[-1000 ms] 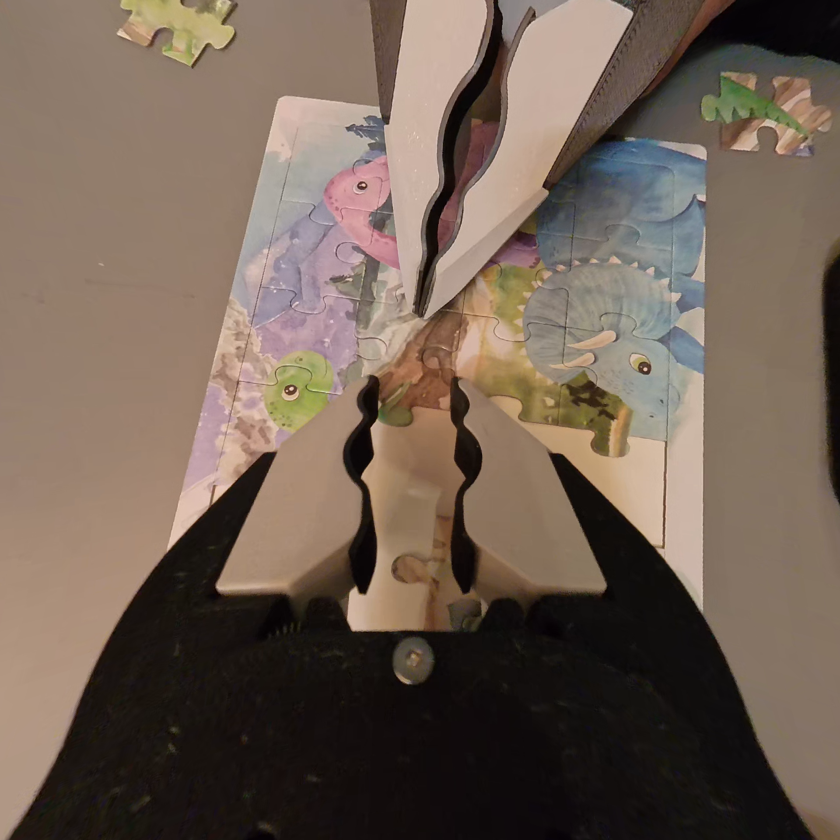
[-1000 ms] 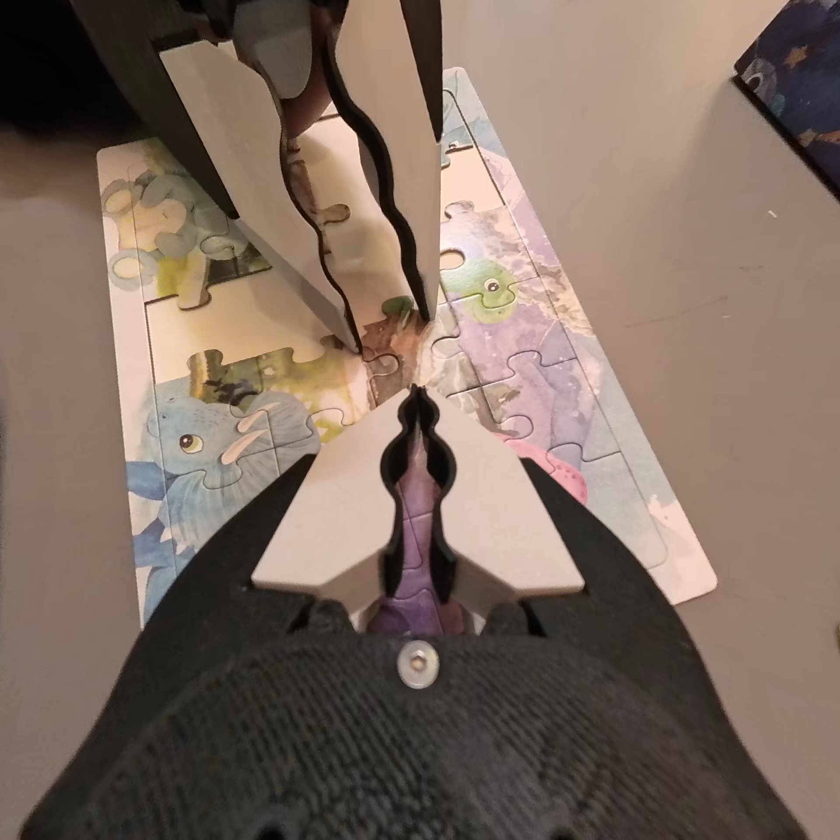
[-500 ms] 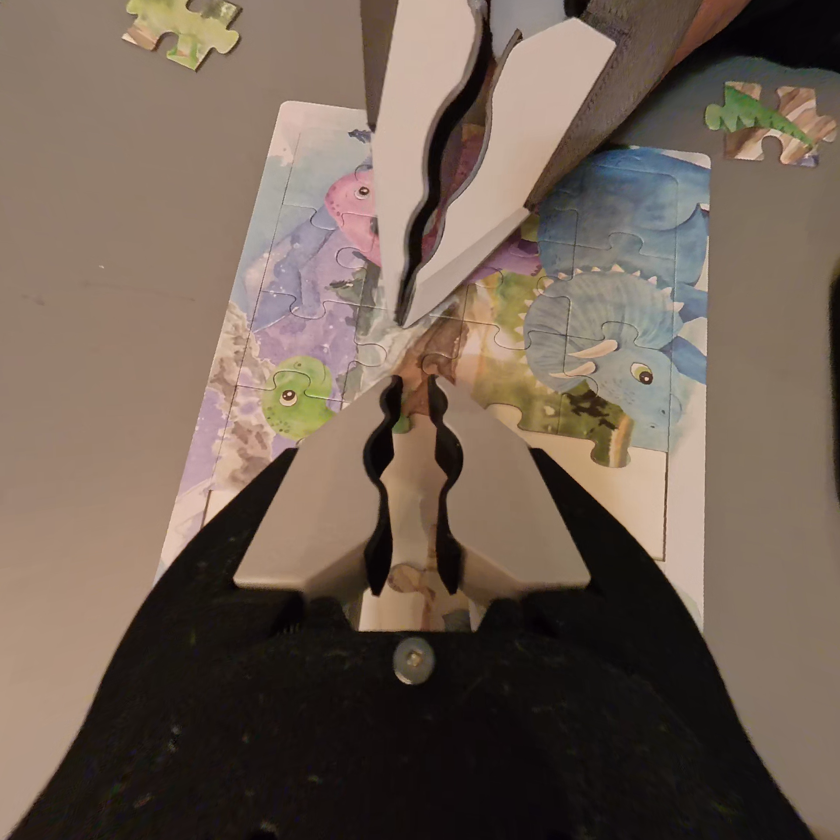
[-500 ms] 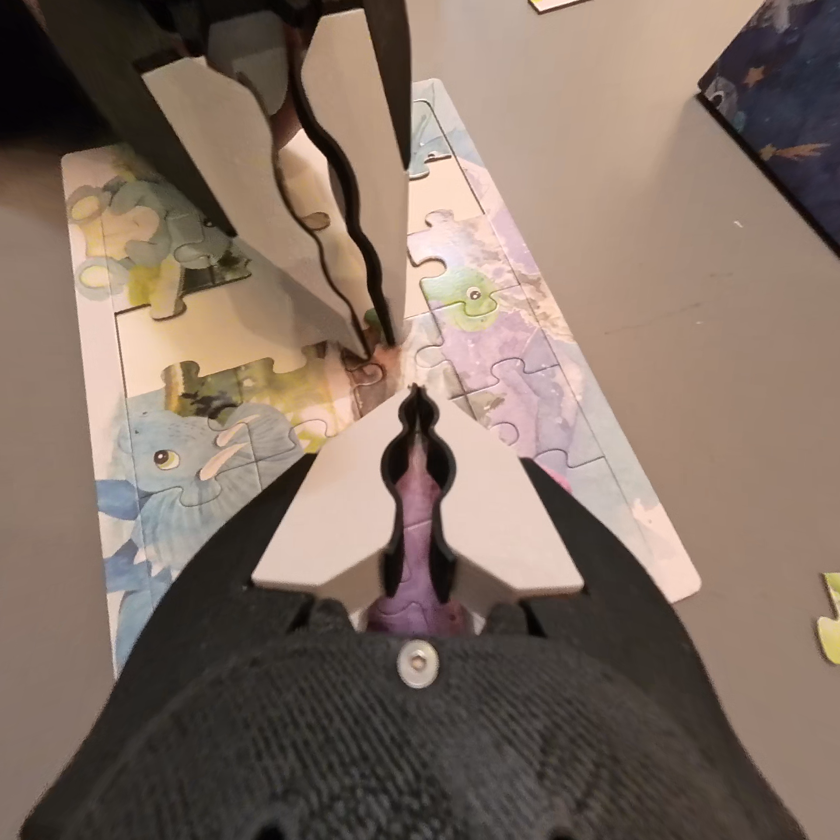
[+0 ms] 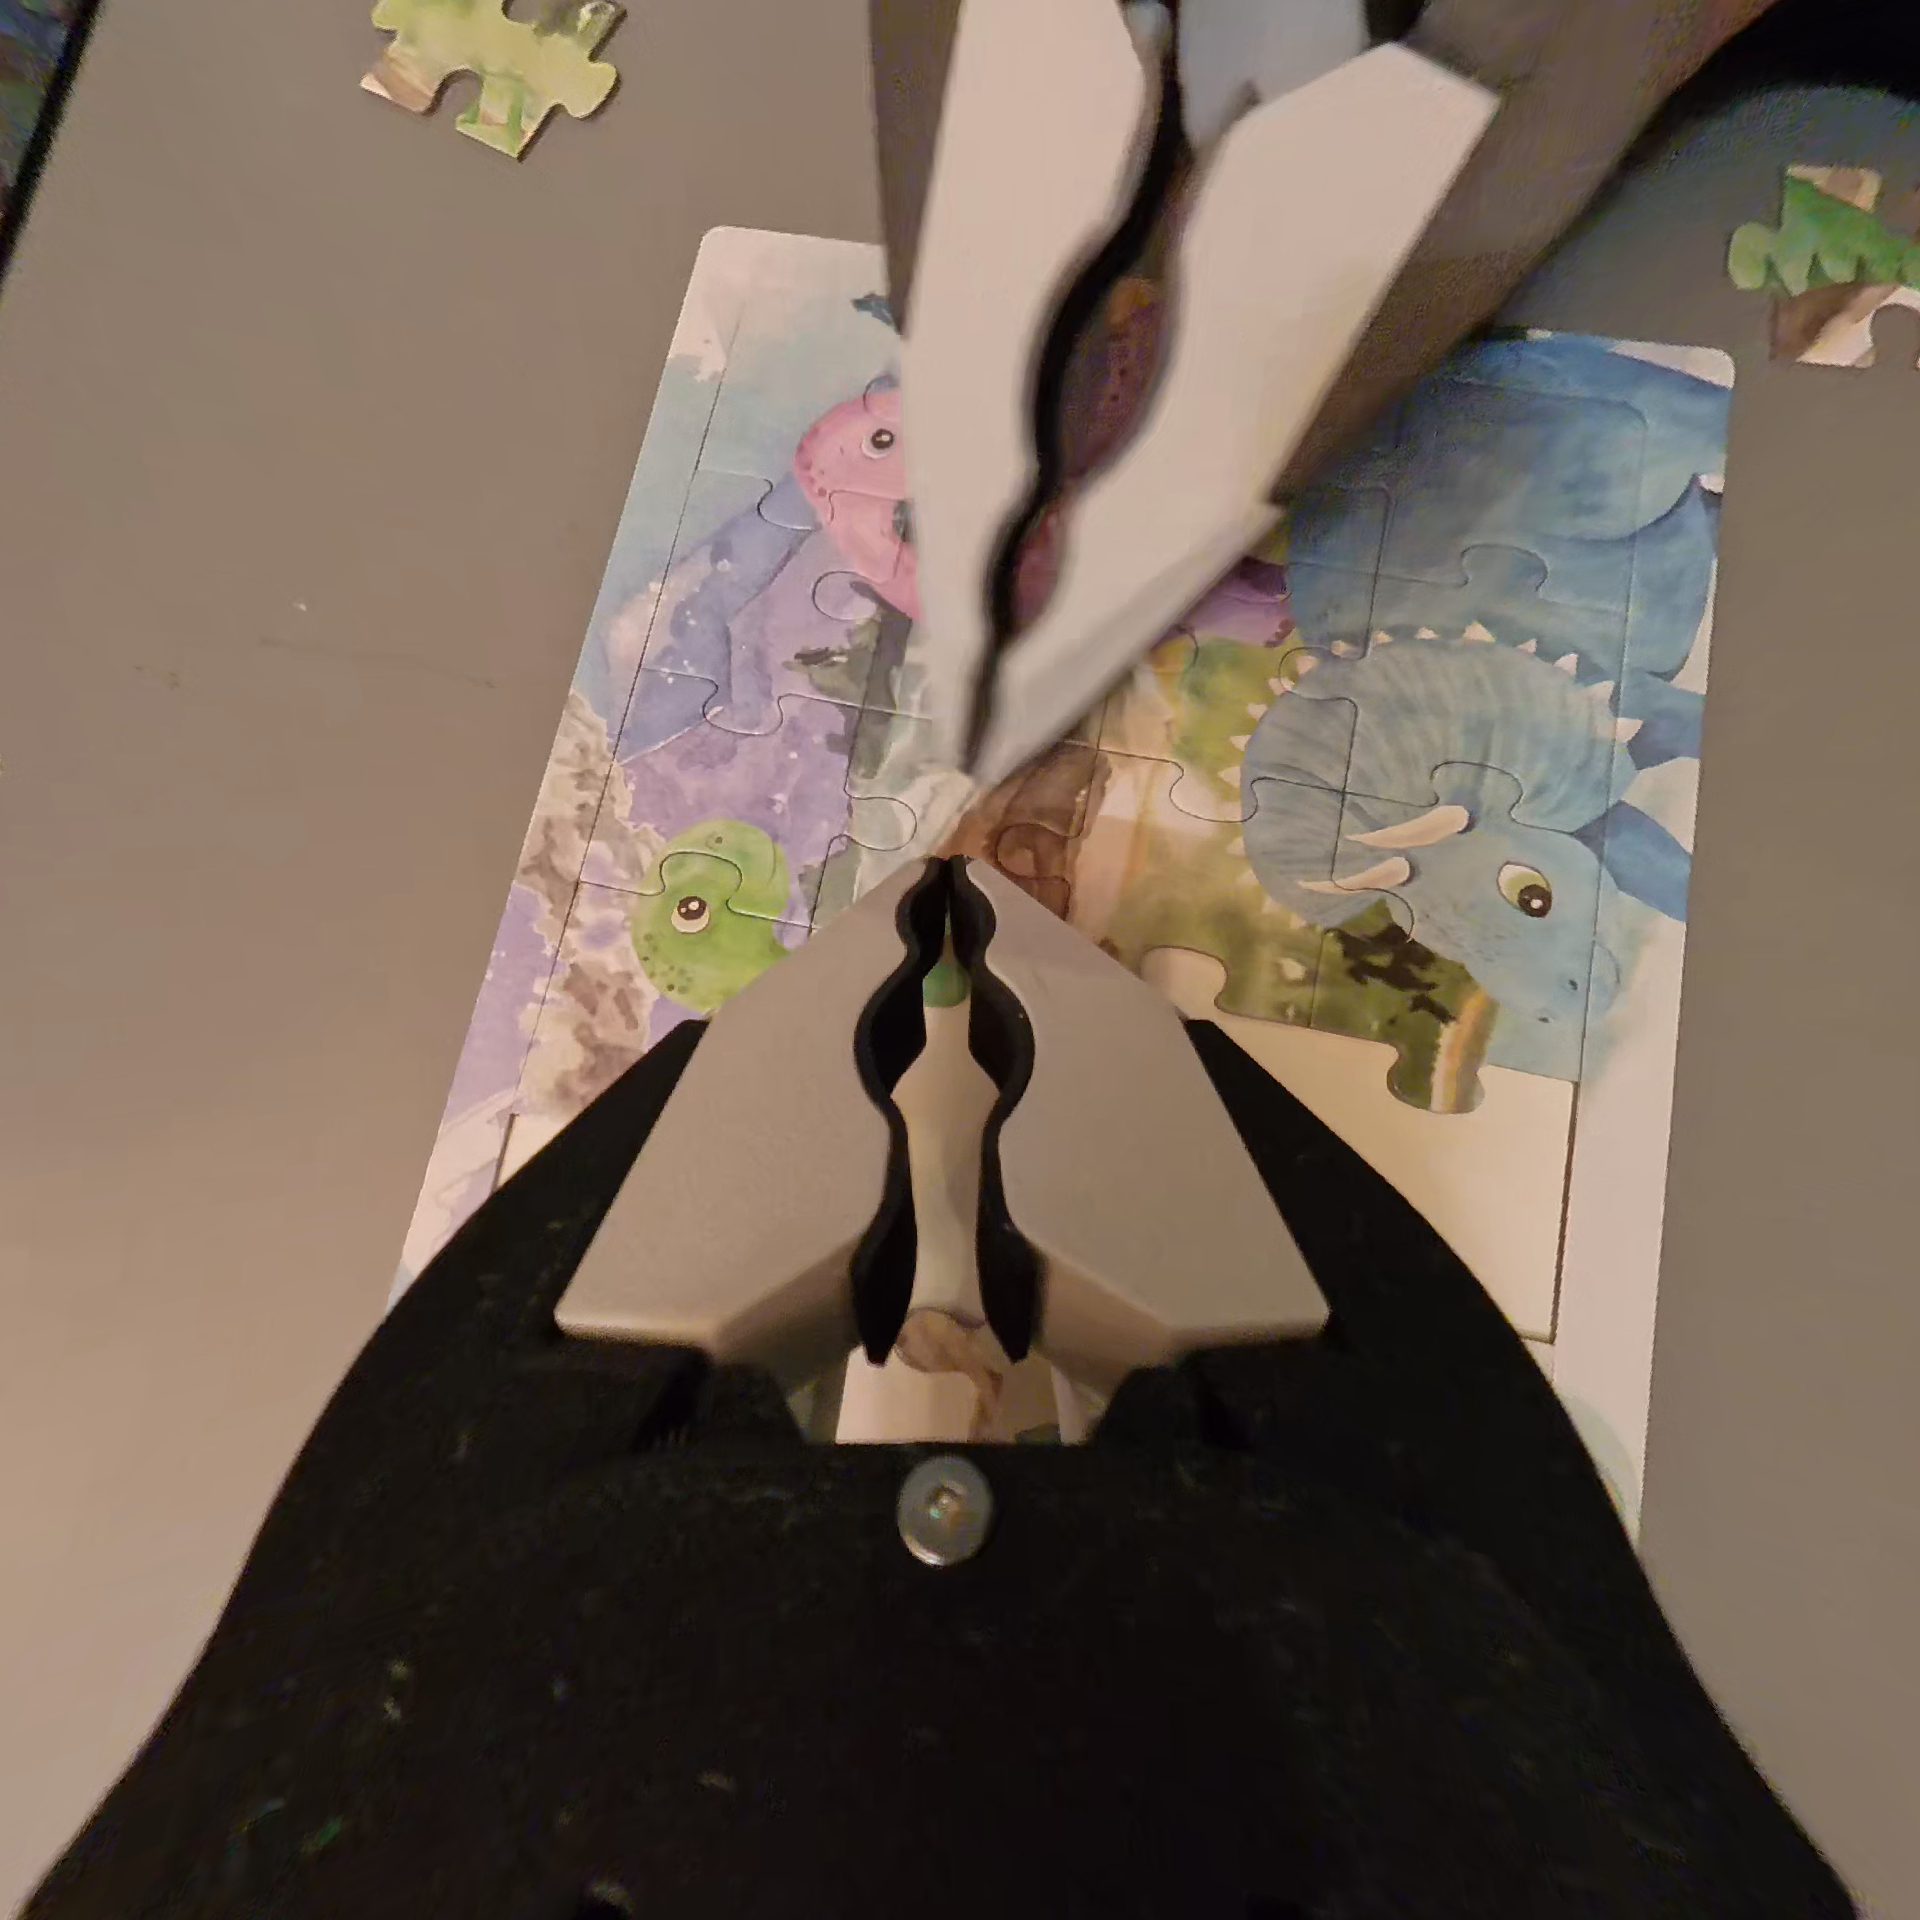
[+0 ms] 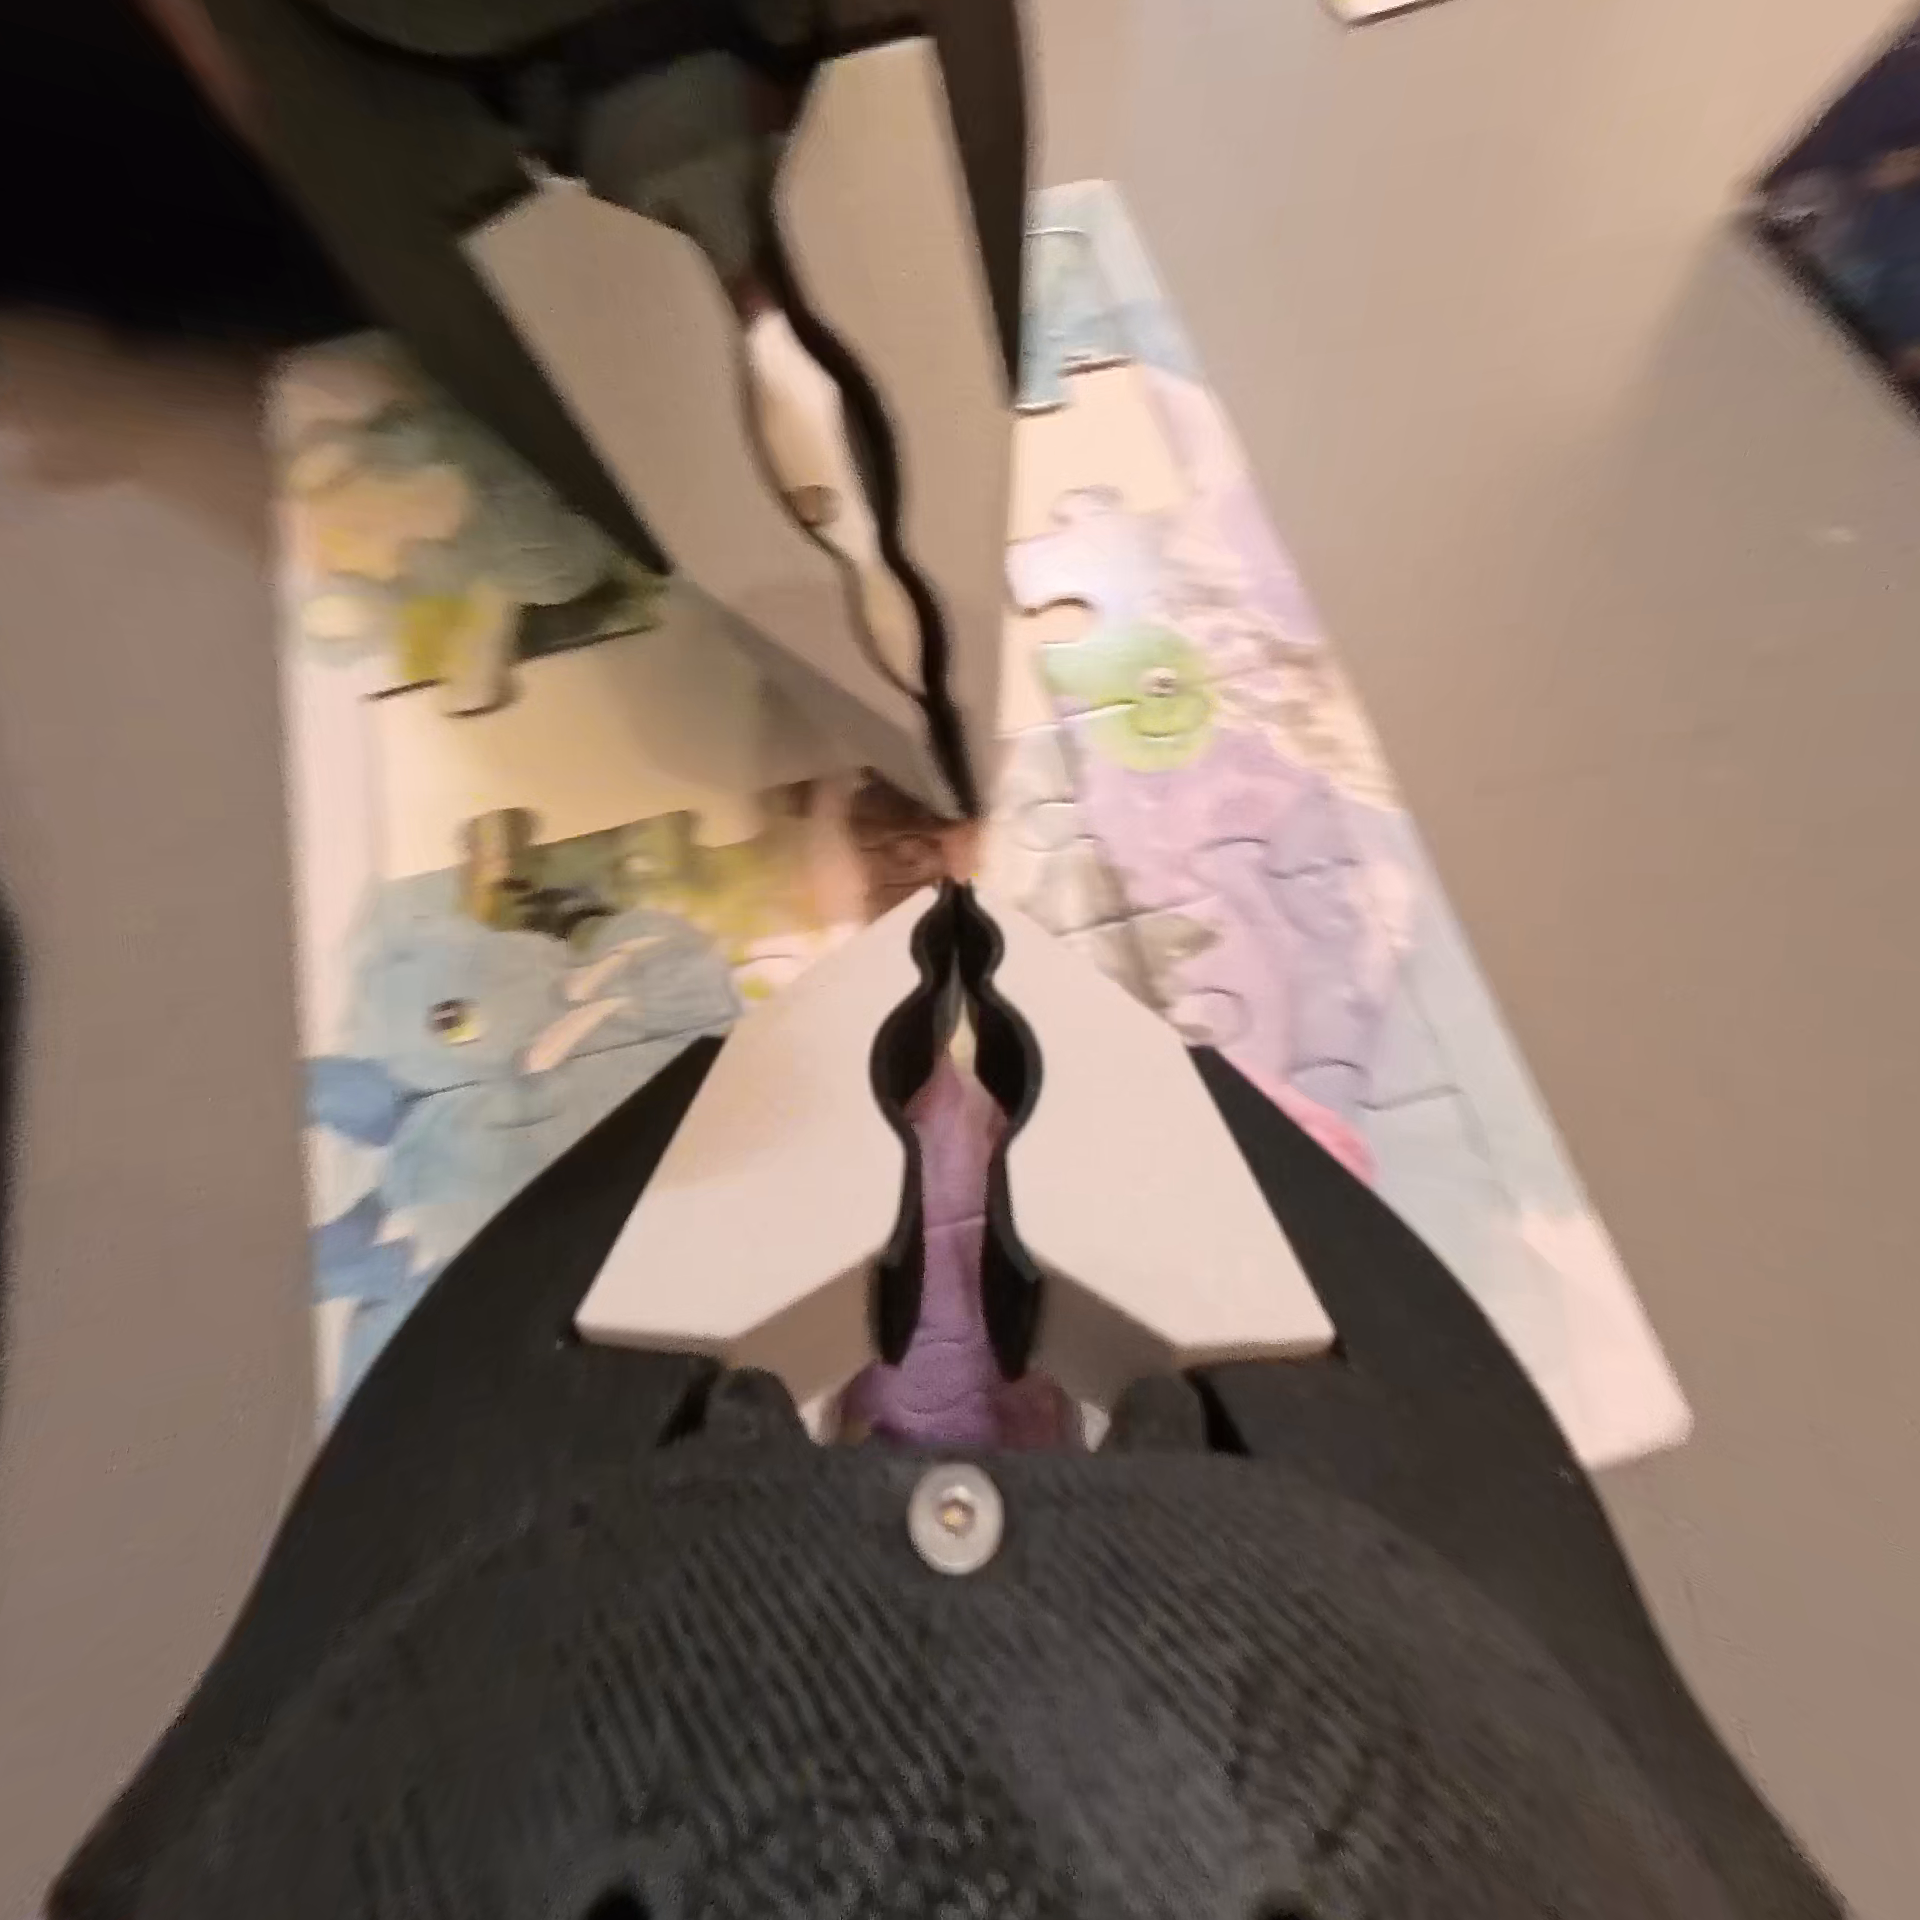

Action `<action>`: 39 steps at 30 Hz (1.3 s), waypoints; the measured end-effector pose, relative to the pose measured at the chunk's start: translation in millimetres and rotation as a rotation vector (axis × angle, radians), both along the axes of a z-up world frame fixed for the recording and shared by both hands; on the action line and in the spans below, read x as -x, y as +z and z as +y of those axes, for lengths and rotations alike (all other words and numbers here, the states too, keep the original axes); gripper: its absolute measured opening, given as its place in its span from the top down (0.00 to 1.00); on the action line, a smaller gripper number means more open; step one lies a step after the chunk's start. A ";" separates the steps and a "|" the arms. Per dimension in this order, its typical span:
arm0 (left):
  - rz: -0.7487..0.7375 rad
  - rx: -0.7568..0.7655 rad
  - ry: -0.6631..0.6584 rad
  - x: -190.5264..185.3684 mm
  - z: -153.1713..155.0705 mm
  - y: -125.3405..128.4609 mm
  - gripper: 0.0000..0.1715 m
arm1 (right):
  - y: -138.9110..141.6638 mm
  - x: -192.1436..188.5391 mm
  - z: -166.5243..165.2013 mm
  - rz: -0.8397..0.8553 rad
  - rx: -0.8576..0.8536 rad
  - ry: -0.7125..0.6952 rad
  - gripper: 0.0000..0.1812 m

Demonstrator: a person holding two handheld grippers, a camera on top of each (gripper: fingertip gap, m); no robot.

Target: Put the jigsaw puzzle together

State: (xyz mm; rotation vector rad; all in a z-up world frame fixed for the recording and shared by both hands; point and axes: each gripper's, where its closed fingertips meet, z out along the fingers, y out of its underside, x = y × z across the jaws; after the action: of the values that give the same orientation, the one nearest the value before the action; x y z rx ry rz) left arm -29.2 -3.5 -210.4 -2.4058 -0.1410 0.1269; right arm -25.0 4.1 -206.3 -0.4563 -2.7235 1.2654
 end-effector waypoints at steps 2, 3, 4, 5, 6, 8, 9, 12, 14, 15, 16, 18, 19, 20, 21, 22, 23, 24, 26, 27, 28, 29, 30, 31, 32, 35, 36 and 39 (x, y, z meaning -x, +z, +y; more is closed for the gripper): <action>0.011 0.007 0.000 0.0 -0.1 -0.1 1.00 | 0.0 -0.1 -1.8 -0.039 0.011 -0.012 1.00; 0.013 0.008 0.001 0.1 -0.2 -0.1 1.00 | 0.0 9.5 1.1 -0.018 0.006 -0.070 1.00; 0.012 0.008 0.001 0.0 -0.2 -0.1 1.00 | 0.3 23.5 7.0 0.024 -0.007 -0.148 0.99; 0.010 0.007 0.002 0.0 -0.2 -0.1 1.00 | 0.4 33.3 12.1 0.058 -0.022 -0.201 0.97; 0.008 0.005 0.003 0.0 -0.2 -0.1 1.00 | 0.3 34.5 12.4 0.066 -0.026 -0.200 0.98; 0.005 0.004 0.005 0.0 -0.2 -0.1 1.00 | -0.1 19.3 4.0 0.024 -0.009 -0.103 1.00; 0.005 0.004 0.005 0.1 -0.2 -0.2 1.00 | -0.1 6.8 -0.9 -0.014 0.004 -0.029 1.00; 0.001 -0.001 0.007 0.0 -0.2 -0.2 1.00 | -0.1 19.2 4.3 -0.001 0.000 -0.115 1.00; -0.005 -0.006 0.009 0.0 -0.2 -0.1 1.00 | -0.1 30.6 13.7 0.047 -0.020 -0.169 1.00; -0.006 -0.008 0.009 0.0 -0.1 -0.1 1.00 | -0.3 28.4 14.7 0.044 -0.019 -0.151 1.00; -0.008 -0.009 0.009 -0.1 -0.1 -0.1 1.00 | -0.2 16.4 11.4 0.007 -0.004 -0.080 1.00; -0.008 -0.011 0.010 0.0 -0.1 -0.1 1.00 | -0.1 -15.6 7.1 -0.110 0.025 0.091 1.00; -0.007 -0.011 0.010 -0.1 -0.2 -0.1 1.00 | -0.2 -12.7 10.0 -0.117 0.027 0.067 1.00; -0.006 -0.012 0.010 0.0 -0.1 -0.1 1.00 | -0.2 -0.8 15.0 -0.092 0.024 -0.002 1.00; -0.005 -0.012 0.011 0.0 -0.2 -0.2 1.00 | -0.4 13.2 22.8 -0.043 0.011 -0.077 1.00; -0.005 -0.013 0.011 0.0 -0.2 -0.1 1.00 | 0.1 24.4 31.1 0.012 -0.007 -0.129 1.00; -0.004 -0.013 0.011 -0.1 -0.1 -0.1 1.00 | 0.5 33.8 40.2 0.067 -0.030 -0.171 1.00; -0.002 -0.013 0.011 -0.1 -0.1 -0.1 1.00 | 0.8 41.6 49.1 0.111 -0.054 -0.211 1.00; 0.006 -0.013 0.012 -0.1 0.0 0.0 1.00 | 1.9 51.6 62.9 0.160 -0.074 -0.265 1.00; 0.015 -0.009 0.013 -0.1 -0.2 0.4 1.00 | 3.8 54.5 66.9 0.168 -0.062 -0.282 1.00; 0.037 -0.004 0.018 1.0 -0.5 1.8 1.00 | 7.5 56.4 68.9 0.167 -0.034 -0.294 1.00; 0.071 -0.019 0.031 4.3 0.0 6.6 1.00 | 12.8 58.0 69.9 0.162 0.004 -0.306 1.00; 0.099 -0.053 0.046 8.0 1.0 14.7 1.00 | 19.1 59.6 70.7 0.160 0.048 -0.317 1.00; 0.110 -0.092 0.061 10.9 1.2 24.2 1.00 | 25.6 61.1 71.7 0.158 0.093 -0.329 1.00; 0.113 -0.133 0.084 14.7 0.0 34.0 1.00 | 32.0 62.5 73.4 0.158 0.135 -0.341 1.00; 0.120 -0.239 0.176 34.1 -13.1 55.5 1.00 | 48.8 67.7 81.8 0.163 0.240 -0.384 1.00; 0.119 -0.264 0.211 42.4 -20.0 59.3 1.00 | 53.6 69.6 85.4 0.165 0.270 -0.399 1.00; 0.089 -0.337 0.307 65.5 -42.1 66.7 1.00 | 65.5 74.4 97.1 0.174 0.340 -0.439 1.00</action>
State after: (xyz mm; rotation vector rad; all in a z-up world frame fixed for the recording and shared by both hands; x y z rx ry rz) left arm -94.7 -45.6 -143.7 -2.0263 -0.4532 0.3240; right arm -99.5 101.2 -140.8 -0.8711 -2.1095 1.5448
